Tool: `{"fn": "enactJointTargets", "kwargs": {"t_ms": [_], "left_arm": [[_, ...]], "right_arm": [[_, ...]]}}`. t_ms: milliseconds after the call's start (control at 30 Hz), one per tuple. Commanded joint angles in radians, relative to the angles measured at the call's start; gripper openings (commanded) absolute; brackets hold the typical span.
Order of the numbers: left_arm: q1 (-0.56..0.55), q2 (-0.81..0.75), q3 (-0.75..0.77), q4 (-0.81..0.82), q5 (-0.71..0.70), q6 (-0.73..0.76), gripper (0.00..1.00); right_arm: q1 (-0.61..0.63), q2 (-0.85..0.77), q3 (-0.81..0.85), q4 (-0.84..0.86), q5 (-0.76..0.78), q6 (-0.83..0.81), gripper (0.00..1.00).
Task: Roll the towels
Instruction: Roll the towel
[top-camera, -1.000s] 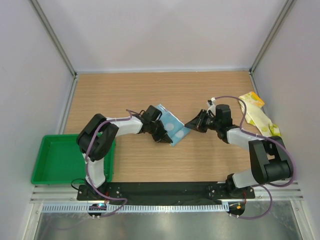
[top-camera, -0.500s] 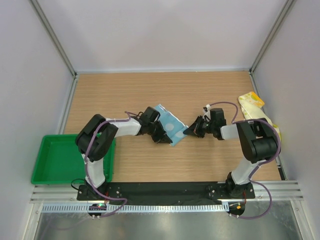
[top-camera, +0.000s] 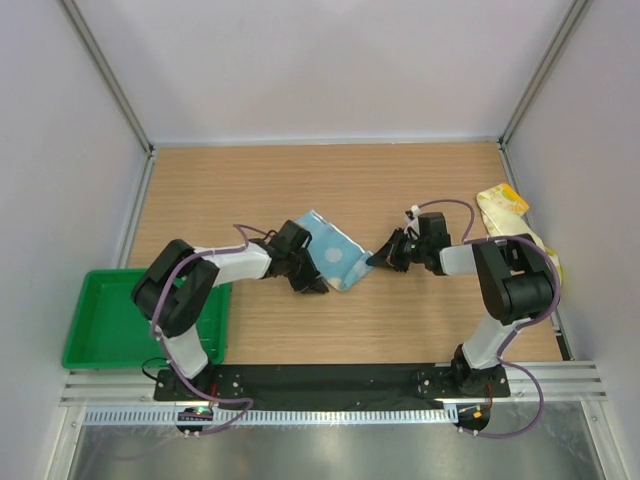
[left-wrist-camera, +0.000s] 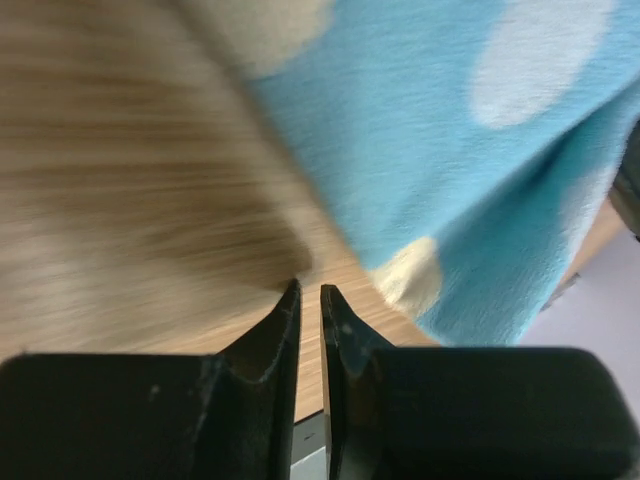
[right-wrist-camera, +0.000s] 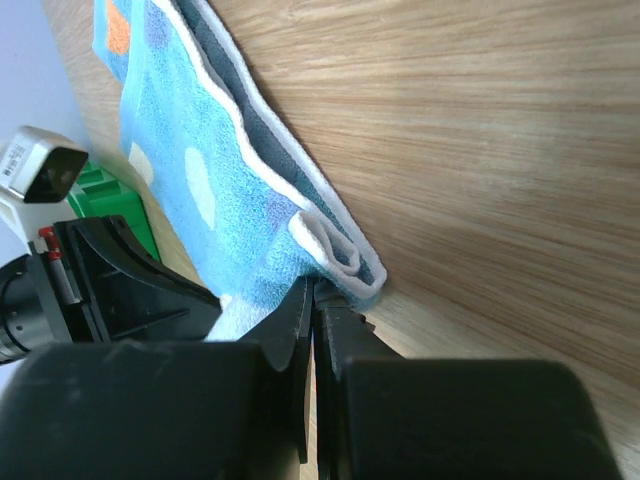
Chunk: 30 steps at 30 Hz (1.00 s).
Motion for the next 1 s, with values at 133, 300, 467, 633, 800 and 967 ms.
{"fn": "enactJointTargets", "kwargs": {"t_ms": [133,300,467,633,800,967], "left_arm": [[-0.006,-0.103,-0.017,-0.272,-0.195,0.163,0.13],[-0.211,-0.208,0.21,-0.465,-0.632,0.423,0.18],[-0.32,-0.206,0.311,-0.396,-0.642,0.626,0.21],[-0.322,-0.133,0.372,-0.295,-0.45,0.712,0.21],[-0.322,-0.001,0.428,-0.228,-0.347,0.698,0.18],[-0.322,0.087,0.478,-0.192,-0.291,0.686,0.16]], "right_arm": [[0.008,0.035,0.026,-0.035,0.087,-0.05,0.01],[0.018,0.028,0.026,-0.041,0.093,-0.057,0.01],[0.026,0.029,0.032,-0.042,0.098,-0.063,0.01],[0.034,0.032,0.034,-0.042,0.1,-0.066,0.01],[0.035,0.041,0.038,-0.044,0.098,-0.07,0.01],[0.04,0.046,0.043,-0.049,0.097,-0.073,0.01]]}}
